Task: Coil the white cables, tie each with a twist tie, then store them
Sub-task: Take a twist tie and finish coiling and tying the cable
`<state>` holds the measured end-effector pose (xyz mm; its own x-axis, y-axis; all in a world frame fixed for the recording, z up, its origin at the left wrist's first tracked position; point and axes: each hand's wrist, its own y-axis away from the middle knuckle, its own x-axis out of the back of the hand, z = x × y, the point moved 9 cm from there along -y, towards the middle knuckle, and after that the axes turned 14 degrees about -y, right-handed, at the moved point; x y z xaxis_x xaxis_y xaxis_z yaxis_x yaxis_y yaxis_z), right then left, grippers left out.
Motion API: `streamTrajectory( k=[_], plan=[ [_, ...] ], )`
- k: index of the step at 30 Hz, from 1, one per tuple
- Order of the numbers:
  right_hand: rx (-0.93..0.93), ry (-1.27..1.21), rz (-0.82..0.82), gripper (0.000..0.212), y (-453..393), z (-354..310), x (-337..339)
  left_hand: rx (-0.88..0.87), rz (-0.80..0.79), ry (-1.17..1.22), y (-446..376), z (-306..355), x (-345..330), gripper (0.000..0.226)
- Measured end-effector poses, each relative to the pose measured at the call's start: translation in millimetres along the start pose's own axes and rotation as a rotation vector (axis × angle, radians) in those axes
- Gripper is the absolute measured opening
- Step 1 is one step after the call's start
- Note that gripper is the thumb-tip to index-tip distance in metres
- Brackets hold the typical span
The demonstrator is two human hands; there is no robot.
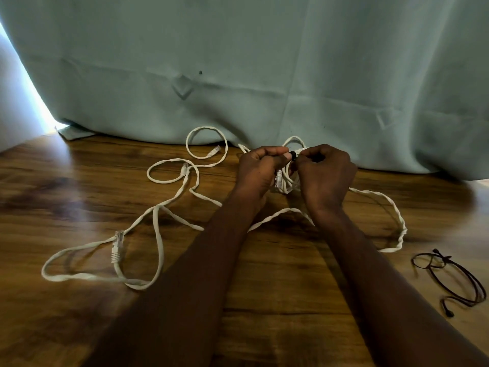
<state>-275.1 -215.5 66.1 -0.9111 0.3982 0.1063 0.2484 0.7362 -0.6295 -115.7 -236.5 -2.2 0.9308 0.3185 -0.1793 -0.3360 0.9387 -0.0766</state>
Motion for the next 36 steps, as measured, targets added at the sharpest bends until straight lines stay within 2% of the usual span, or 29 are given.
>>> streamTrajectory(
  k=[7, 14, 19, 24, 30, 36],
  plan=[
    [0.072, 0.082, -0.025, 0.012, -0.2, -3.4, -3.0, 0.008, -0.031, 0.012, 2.5, 1.0, -2.4, 0.015],
    [0.194, 0.09, -0.178, 0.014, -4.0, -10.3, -9.9, 0.014, -0.024, 0.006, 0.8, 0.7, 3.8, 0.015],
    [0.218, 0.112, -0.171, 0.015, -3.4, -12.0, -9.1, -0.012, -0.061, -0.02, 1.4, 3.4, 2.4, 0.014],
    [0.166, 0.13, -0.124, 0.016, -4.1, -11.4, -5.2, -0.02, -0.074, -0.021, 5.2, 7.3, 1.6, 0.018],
    [0.242, 0.155, -0.22, 0.015, 2.0, -22.1, -11.4, -0.022, -0.061, -0.013, 6.8, 8.5, 4.6, 0.018],
    [0.279, 0.198, -0.208, 0.017, 2.4, -22.5, -13.2, -0.017, -0.084, -0.06, 5.6, 6.7, 3.8, 0.016]
  ],
)
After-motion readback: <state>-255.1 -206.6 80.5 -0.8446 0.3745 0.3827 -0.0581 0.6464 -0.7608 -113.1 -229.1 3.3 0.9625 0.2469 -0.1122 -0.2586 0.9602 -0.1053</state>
